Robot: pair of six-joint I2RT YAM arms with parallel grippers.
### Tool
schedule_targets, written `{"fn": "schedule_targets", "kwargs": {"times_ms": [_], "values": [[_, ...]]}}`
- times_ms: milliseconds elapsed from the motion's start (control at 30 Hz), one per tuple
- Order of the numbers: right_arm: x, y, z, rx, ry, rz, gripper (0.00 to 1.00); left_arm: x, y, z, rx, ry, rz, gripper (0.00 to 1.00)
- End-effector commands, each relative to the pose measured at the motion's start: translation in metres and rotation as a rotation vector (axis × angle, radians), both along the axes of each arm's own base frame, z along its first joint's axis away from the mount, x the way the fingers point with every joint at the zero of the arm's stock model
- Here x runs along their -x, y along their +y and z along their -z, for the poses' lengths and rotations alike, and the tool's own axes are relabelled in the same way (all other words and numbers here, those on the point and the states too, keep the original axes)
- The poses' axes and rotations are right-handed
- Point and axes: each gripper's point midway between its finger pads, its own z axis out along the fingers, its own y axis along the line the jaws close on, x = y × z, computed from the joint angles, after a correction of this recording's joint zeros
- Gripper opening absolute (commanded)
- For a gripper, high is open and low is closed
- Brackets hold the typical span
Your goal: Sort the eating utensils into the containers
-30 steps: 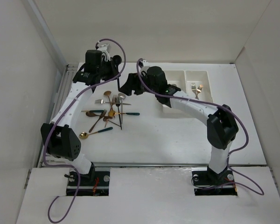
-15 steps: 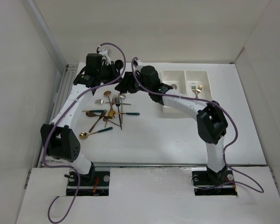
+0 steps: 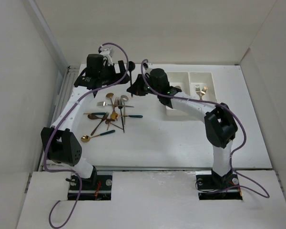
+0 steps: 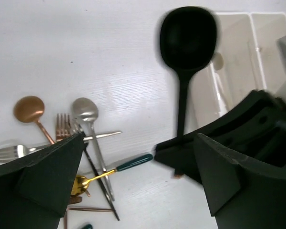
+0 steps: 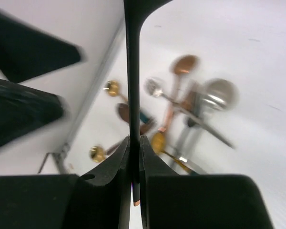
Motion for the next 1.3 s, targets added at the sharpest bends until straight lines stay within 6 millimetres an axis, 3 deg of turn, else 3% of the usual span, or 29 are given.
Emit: {"fn": "schedule_targets", "kwargs": {"times_ms": [0, 67, 167, 200, 300, 333, 400, 467, 567, 600, 667, 767, 967, 1267], "values": [[-0.028, -0.069, -0.057, -0.064, -0.098, 0.156, 0.00, -0.008, 0.011, -0.019, -0.114, -0.105, 0.008, 1.00], [-0.044, -0.120, -0.036, 0.013, -0.081, 0.270, 0.00, -0.017, 0.029, -0.023, -0.207, -0.145, -0.053, 1.00], [-0.051, -0.187, -0.020, 0.197, -0.096, 0.406, 0.00, -0.035, 0.060, -0.035, -0.309, -0.220, -0.189, 1.00], [-0.047, -0.204, 0.003, 0.286, -0.035, 0.421, 0.00, -0.040, 0.066, -0.034, -0.326, -0.224, -0.224, 1.00], [-0.045, -0.254, 0.033, 0.463, 0.069, 0.471, 0.00, -0.048, 0.091, -0.020, -0.334, -0.201, -0.330, 1.00], [-0.044, -0.265, 0.052, 0.523, 0.101, 0.470, 0.00, -0.049, 0.092, -0.012, -0.317, -0.181, -0.302, 1.00], [-0.049, -0.279, 0.062, 0.582, 0.124, 0.482, 0.00, -0.047, 0.085, 0.005, -0.292, -0.147, -0.231, 0.98], [-0.047, -0.286, 0.088, 0.661, 0.185, 0.470, 0.00, -0.044, 0.078, 0.021, -0.272, -0.114, -0.170, 0.95], [-0.047, -0.289, 0.103, 0.708, 0.241, 0.466, 0.02, -0.044, 0.074, 0.060, -0.274, -0.011, -0.144, 0.80], [-0.049, -0.290, 0.104, 0.706, 0.246, 0.479, 0.08, -0.042, 0.072, 0.082, -0.275, 0.070, -0.130, 0.76], [-0.051, -0.291, 0.105, 0.701, 0.248, 0.499, 0.19, -0.038, 0.072, 0.105, -0.292, 0.151, -0.119, 0.67], [-0.047, -0.293, 0.103, 0.686, 0.253, 0.524, 0.29, -0.030, 0.071, 0.140, -0.355, 0.252, -0.120, 0.67], [-0.049, -0.296, 0.093, 0.691, 0.242, 0.543, 0.41, -0.029, 0.086, 0.174, -0.410, 0.326, -0.206, 0.64], [-0.051, -0.301, 0.068, 0.672, 0.188, 0.584, 0.41, -0.049, 0.085, 0.197, -0.431, 0.352, -0.201, 0.55]]}}
